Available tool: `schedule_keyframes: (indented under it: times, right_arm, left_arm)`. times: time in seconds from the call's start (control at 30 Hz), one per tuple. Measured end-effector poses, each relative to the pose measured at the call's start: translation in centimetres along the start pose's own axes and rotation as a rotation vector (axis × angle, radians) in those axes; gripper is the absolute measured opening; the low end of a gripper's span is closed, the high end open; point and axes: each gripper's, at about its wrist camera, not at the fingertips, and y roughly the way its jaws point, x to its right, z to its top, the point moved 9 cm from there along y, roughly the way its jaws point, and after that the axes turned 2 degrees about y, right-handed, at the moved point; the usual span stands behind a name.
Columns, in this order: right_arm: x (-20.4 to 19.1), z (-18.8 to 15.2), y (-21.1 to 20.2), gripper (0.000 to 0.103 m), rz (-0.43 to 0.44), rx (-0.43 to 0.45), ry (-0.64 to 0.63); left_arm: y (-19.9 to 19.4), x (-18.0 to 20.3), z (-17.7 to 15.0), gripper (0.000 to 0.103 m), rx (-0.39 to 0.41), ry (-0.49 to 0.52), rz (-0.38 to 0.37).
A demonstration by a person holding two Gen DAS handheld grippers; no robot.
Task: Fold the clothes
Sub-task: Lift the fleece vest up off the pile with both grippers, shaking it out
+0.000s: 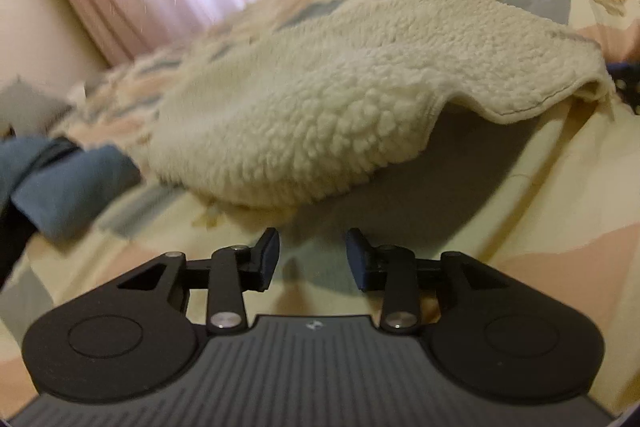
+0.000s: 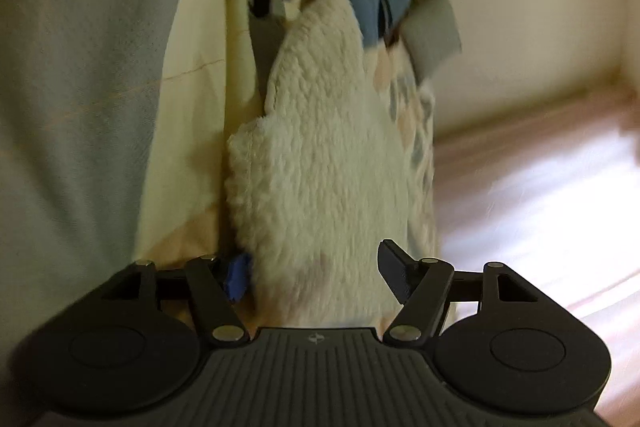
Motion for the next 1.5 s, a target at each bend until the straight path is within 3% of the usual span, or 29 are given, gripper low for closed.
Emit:
schedule_keyframes:
  times: [0.07, 0.1, 0.17, 0.37, 0.53, 0.67, 0.83, 0.9, 1.07, 1.3, 1.43, 1.5]
  right_arm:
    - [-0.1, 0.0, 0.7, 0.049, -0.002, 0.039, -0.026]
    - [-0.1, 0.0, 0.9, 0.032, 0.005, 0.05, -0.029]
    - [0.1, -0.2, 0.9, 0.011, 0.004, 0.051, -0.04]
    - [7.7, 0.0, -1.0, 0.008, -0.042, 0.035, 0.282]
    - [15.1, 0.1, -3.8, 0.007, -0.105, 0.027, 0.538]
    - [20.0, 1.6, -8.6, 0.007, -0.18, 0.018, 0.669]
    - [22.1, 4.4, -16.4, 0.007, -0.23, -0.001, 0.755]
    - [22.0, 4.6, -19.4, 0.007, -0.255, -0.028, 0.756]
    - [18.0, 3.4, -23.5, 0.008, -0.265, -0.127, 0.768]
    - [11.4, -2.2, -23.7, 0.009, -0.254, -0.271, 0.931]
    - [11.8, -4.2, -22.0, 0.011, -0.26, -0.272, 0.996]
    - [12.2, -5.7, -20.8, 0.012, -0.265, -0.289, 1.014]
  left_arm:
    - [0.2, 0.3, -0.2, 0.033, 0.043, 0.002, 0.016]
    - [0.2, 0.5, -0.3, 0.033, 0.059, -0.002, 0.024]
    - [0.1, 0.9, -0.6, 0.033, 0.071, 0.006, 0.05]
    - [-2.0, 1.9, -0.2, 0.034, 0.065, 0.013, 0.075]
    - [-5.4, 2.5, 1.3, 0.036, 0.11, 0.017, 0.121]
    - [-10.0, 3.5, 2.9, 0.038, 0.163, -0.014, 0.157]
    - [-15.9, 6.2, 3.2, 0.042, 0.223, -0.125, 0.135]
    - [-17.3, 8.1, 2.6, 0.042, 0.219, -0.111, 0.135]
    - [-19.7, 14.3, 0.8, 0.043, 0.224, 0.075, 0.117]
    - [-19.4, 20.6, 2.3, 0.043, 0.224, 0.176, 0.06]
    - [-16.2, 23.4, 4.2, 0.045, 0.186, 0.167, 0.096]
    - [-14.3, 24.1, 4.8, 0.052, 0.171, 0.178, 0.136]
